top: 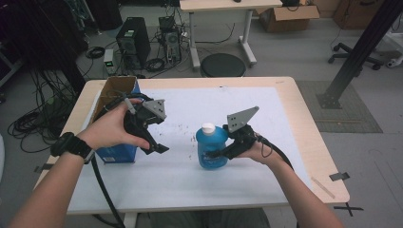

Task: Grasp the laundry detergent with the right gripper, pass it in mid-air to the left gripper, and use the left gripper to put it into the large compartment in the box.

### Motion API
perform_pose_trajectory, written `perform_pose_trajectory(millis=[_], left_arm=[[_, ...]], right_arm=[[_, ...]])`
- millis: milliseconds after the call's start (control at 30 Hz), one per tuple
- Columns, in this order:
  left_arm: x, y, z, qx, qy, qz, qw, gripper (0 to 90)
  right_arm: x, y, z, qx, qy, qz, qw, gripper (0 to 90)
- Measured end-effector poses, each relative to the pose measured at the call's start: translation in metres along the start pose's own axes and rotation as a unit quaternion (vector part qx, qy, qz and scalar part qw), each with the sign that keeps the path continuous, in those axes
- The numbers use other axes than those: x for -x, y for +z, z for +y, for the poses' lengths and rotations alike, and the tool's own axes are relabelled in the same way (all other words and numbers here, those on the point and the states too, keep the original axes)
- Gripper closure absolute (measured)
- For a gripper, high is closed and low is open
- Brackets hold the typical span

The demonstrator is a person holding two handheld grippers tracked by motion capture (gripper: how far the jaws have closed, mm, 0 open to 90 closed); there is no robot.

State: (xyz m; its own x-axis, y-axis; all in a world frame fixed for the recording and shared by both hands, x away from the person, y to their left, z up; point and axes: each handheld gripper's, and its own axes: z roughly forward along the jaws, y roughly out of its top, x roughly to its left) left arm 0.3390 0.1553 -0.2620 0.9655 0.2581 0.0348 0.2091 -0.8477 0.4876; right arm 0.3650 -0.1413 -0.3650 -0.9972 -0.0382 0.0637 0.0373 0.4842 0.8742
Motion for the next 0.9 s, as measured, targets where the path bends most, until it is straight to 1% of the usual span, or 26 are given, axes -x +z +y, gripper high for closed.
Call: perform_pose_trajectory(millis=[33, 100, 133, 167, 233, 367, 400, 467, 600, 733, 833, 900], left_arm=[[0.0, -0.003, 0.002, 0.003, -0.001, 0.001, 1.0, 3.6], [0.001, -0.01, 0.007, 0.0, 0.003, 0.005, 1.0, 3.5], [0.001, -0.014, 0.01, 0.002, 0.001, 0.007, 1.0, 3.5], [0.001, -0.017, 0.013, 0.0, 0.004, 0.008, 1.0, 3.5], [0.002, -0.023, 0.018, 0.002, 0.009, 0.011, 0.9999, 3.5], [0.002, -0.033, 0.028, 0.002, 0.01, 0.012, 0.9999, 3.3], [0.002, -0.035, 0.031, -0.003, 0.009, 0.012, 0.9999, 3.3], [0.003, -0.038, 0.036, -0.007, 0.014, 0.013, 0.9998, 3.3], [0.006, -0.042, 0.045, -0.01, 0.019, 0.013, 0.9997, 3.3], [0.008, -0.042, 0.054, -0.019, 0.023, 0.015, 0.9994, 3.2], [0.011, -0.04, 0.06, -0.03, 0.034, 0.013, 0.9989, 3.2], [0.012, -0.038, 0.064, -0.036, 0.037, 0.012, 0.9986, 3.2]], right_arm=[[0.001, 0.0, 0.005, -0.003, -0.002, 0.001, 1.0, 41.9], [0.002, -0.001, 0.016, -0.007, -0.005, 0.002, 1.0, 42.0], [0.004, -0.001, 0.025, -0.009, -0.009, -0.001, 0.9999, 42.0], [0.004, -0.001, 0.025, -0.009, -0.009, -0.001, 0.9999, 42.0], [0.005, -0.001, 0.033, -0.01, -0.011, -0.005, 0.9999, 42.0], [0.006, 0.001, 0.046, -0.015, -0.016, -0.006, 0.9997, 42.1], [0.006, 0.002, 0.049, -0.017, -0.017, -0.006, 0.9997, 42.1], [0.006, 0.004, 0.055, -0.021, -0.023, -0.004, 0.9995, 42.1], [0.007, 0.011, 0.061, -0.029, -0.027, 0.0, 0.9992, 42.1], [0.006, 0.018, 0.066, -0.039, -0.032, 0.0, 0.9987, 42.2], [0.004, 0.022, 0.07, -0.037, -0.037, 0.004, 0.9986, 42.2], [0.003, 0.024, 0.072, -0.035, -0.037, 0.007, 0.9987, 42.3]])
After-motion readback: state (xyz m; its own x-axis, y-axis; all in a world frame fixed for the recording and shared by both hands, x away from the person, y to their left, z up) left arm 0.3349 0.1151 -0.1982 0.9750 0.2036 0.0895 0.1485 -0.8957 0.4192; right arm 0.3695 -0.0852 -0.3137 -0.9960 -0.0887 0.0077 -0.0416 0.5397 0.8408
